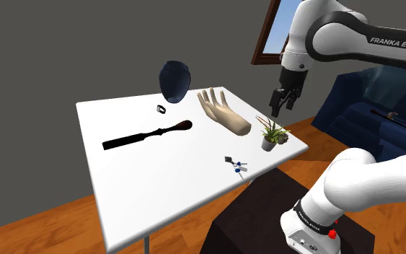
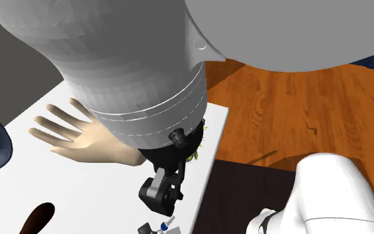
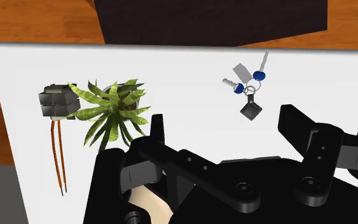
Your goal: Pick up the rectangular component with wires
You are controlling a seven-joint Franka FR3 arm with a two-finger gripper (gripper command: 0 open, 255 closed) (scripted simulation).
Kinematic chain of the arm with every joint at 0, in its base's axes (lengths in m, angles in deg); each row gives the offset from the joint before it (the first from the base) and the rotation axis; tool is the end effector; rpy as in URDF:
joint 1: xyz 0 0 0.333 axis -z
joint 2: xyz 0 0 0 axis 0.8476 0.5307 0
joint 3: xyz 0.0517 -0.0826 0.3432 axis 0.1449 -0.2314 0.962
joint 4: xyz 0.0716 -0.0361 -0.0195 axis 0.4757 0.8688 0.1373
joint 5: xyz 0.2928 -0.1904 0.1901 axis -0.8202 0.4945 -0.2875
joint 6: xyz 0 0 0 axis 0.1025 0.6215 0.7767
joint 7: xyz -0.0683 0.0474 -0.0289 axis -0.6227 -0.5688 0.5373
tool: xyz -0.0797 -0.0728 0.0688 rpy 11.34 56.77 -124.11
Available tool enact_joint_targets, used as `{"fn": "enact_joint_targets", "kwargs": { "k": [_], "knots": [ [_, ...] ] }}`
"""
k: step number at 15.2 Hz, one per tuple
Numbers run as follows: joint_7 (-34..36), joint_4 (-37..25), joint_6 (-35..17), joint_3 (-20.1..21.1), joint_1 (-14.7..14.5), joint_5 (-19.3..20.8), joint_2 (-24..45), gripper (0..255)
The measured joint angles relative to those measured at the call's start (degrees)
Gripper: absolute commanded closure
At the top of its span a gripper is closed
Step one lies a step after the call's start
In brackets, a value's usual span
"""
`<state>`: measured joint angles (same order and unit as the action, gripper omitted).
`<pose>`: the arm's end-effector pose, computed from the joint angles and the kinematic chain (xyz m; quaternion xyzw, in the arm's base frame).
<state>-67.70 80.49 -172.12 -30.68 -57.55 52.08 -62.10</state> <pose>0.2639 -0.0190 0.5601 0.9947 -0.0644 -0.0596 0.0537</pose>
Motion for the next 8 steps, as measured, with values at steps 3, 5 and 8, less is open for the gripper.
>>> {"fn": "enact_joint_targets", "kwargs": {
  "k": [3, 5, 8],
  "knots": [
    [-1.2, 1.0, -1.9, -1.6, 0.6, 1.0, 0.7, 0],
    [-3.0, 2.2, -4.1, -3.8, 1.5, 2.3, 1.2, 0],
    [-5.8, 4.3, -8.7, -7.5, 3.0, 4.5, 3.0, 0]
  ]
}}
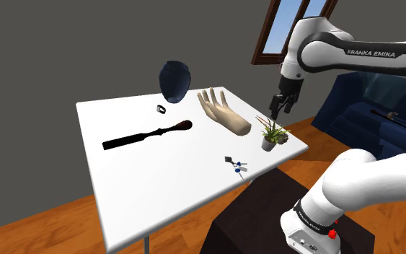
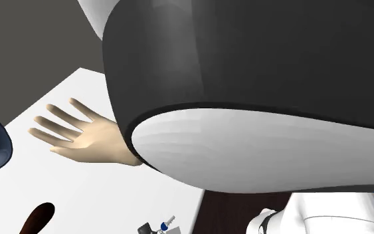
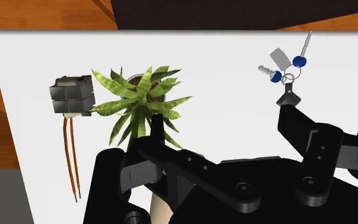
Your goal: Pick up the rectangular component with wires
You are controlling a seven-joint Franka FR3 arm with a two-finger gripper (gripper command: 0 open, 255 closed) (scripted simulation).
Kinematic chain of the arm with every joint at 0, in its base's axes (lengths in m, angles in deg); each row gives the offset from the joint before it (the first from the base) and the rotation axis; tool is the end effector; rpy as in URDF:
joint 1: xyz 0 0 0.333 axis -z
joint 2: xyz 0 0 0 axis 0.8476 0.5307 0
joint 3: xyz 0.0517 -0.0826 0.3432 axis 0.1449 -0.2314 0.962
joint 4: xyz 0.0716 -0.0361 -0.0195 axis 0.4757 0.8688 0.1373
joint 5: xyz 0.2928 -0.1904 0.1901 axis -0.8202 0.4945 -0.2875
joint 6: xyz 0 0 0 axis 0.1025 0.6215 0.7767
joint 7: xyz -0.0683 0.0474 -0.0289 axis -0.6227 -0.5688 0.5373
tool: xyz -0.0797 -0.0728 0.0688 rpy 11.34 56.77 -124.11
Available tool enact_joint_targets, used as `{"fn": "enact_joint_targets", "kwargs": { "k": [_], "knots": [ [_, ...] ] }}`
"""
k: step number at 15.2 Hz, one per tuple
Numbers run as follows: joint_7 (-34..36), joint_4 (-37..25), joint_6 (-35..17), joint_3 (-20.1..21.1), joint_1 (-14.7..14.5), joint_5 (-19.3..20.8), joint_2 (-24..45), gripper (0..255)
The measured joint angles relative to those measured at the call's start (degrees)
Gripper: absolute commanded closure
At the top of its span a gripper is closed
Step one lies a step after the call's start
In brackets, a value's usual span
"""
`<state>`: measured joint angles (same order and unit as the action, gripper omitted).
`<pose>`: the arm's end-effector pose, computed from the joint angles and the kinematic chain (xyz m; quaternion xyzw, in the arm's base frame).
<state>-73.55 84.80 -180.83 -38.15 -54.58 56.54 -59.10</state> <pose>0.2792 -0.0854 0.5184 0.9951 -0.0717 -0.0548 0.0403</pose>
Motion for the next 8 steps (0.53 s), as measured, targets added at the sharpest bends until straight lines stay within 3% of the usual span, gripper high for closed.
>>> {"fn": "enact_joint_targets", "kwargs": {
  "k": [8],
  "knots": [
    [-8.1, -0.3, -12.5, -10.3, 3.0, 3.9, 10.8, 0]
  ]
}}
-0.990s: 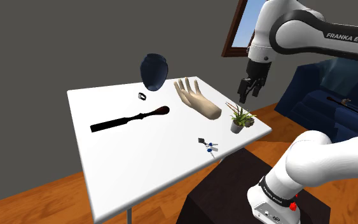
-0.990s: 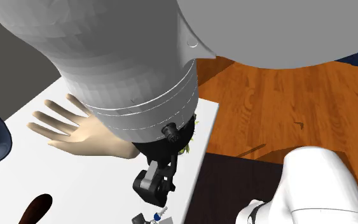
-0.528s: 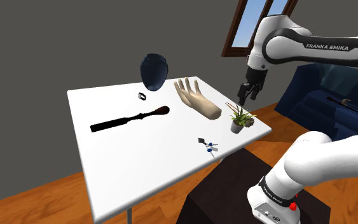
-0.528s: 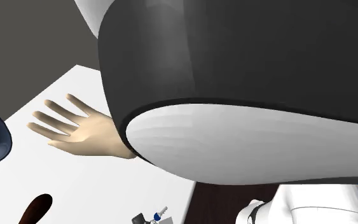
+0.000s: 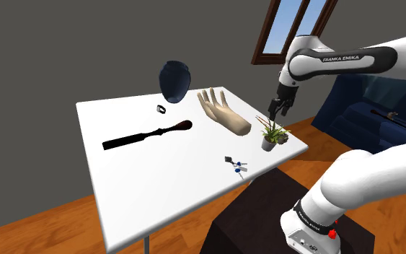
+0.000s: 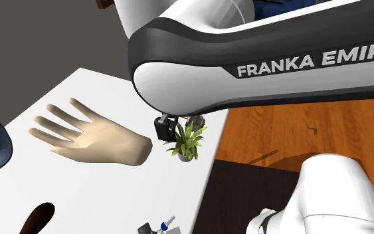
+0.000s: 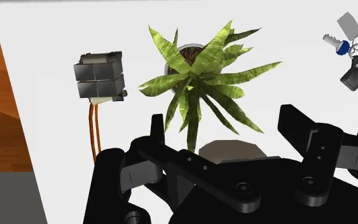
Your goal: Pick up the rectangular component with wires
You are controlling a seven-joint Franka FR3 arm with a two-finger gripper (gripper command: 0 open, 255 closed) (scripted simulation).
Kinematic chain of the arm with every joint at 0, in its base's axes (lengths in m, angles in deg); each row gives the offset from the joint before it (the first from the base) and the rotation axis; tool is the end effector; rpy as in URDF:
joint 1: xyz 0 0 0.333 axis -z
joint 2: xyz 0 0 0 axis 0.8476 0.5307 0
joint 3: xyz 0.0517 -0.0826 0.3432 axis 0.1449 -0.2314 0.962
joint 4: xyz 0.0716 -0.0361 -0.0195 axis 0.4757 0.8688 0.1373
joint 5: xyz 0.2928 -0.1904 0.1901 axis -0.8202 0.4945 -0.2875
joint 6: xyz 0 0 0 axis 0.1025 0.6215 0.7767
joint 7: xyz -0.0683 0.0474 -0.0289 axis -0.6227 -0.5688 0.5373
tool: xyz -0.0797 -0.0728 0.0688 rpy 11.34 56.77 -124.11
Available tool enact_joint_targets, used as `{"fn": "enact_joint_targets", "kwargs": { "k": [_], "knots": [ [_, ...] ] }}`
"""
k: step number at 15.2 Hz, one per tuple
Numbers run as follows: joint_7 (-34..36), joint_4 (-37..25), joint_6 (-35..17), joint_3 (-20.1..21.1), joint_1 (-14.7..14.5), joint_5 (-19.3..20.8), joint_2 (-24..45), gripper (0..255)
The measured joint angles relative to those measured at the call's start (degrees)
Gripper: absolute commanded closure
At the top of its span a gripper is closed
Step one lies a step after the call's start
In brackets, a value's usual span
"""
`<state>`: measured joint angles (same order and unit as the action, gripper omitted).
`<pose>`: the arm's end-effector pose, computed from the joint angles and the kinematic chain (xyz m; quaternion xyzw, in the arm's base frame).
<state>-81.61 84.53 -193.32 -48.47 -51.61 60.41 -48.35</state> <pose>0.3110 -0.1760 0.4685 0.9953 -0.0810 -0.0474 0.0228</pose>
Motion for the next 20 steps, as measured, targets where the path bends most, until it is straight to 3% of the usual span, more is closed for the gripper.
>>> {"fn": "enact_joint_targets", "kwargs": {
  "k": [8, 12, 15, 20],
  "knots": [
    [-10.0, -4.0, -12.1, -10.4, 0.8, -1.6, 14.7, 0],
    [-16.8, -8.6, -16.8, -14.9, 0.5, -6.6, 24.2, 0],
    [-23.4, -12.4, -19.9, -17.5, 1.1, -12.4, 32.3, 0],
    [-26.7, -12.7, -23.3, -17.8, 1.7, -16.2, 36.9, 0]
  ]
}}
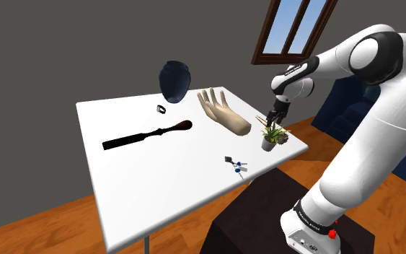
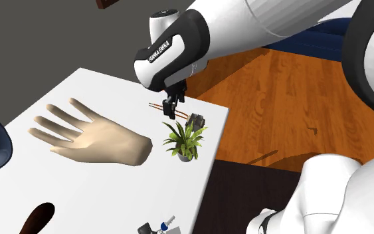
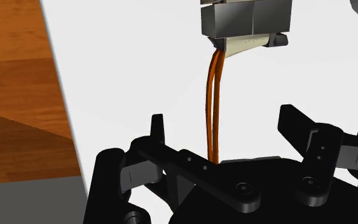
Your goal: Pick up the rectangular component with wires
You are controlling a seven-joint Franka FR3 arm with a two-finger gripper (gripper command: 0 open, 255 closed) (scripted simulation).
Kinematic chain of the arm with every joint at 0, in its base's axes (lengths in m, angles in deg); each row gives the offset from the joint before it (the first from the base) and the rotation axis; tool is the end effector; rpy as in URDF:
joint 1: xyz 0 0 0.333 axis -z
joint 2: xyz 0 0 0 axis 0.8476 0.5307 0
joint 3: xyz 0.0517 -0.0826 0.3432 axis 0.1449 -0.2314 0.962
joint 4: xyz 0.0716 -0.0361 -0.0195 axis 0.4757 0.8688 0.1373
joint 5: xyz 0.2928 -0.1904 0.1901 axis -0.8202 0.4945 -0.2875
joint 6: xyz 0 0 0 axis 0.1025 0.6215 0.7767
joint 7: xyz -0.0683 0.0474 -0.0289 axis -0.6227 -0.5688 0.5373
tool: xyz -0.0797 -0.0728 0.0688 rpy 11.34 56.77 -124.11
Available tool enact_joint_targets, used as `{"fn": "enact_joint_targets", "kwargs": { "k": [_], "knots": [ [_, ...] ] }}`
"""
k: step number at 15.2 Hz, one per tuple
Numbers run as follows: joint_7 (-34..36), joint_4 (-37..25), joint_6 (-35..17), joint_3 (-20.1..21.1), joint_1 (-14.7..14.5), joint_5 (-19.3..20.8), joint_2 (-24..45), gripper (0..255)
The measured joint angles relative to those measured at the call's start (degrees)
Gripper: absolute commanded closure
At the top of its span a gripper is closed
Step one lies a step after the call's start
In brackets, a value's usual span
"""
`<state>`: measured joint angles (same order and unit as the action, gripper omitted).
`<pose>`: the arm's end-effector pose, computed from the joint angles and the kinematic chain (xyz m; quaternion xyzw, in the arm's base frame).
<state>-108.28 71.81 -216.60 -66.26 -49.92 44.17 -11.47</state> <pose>0.3737 -0.3592 0.3355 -0.9944 0.0994 0.0325 0.0120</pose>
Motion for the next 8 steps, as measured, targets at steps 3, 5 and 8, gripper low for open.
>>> {"fn": "enact_joint_targets", "kwargs": {
  "k": [3, 5, 8],
  "knots": [
    [-1.3, 0.5, -2.3, 0.3, 0.3, -1.9, 2.3, 0],
    [-1.8, 0.6, -3.0, 0.4, 0.4, -2.5, 3.0, 255],
    [-2.1, 0.6, -3.2, 0.4, 0.5, -2.7, 3.2, 255]
  ]
}}
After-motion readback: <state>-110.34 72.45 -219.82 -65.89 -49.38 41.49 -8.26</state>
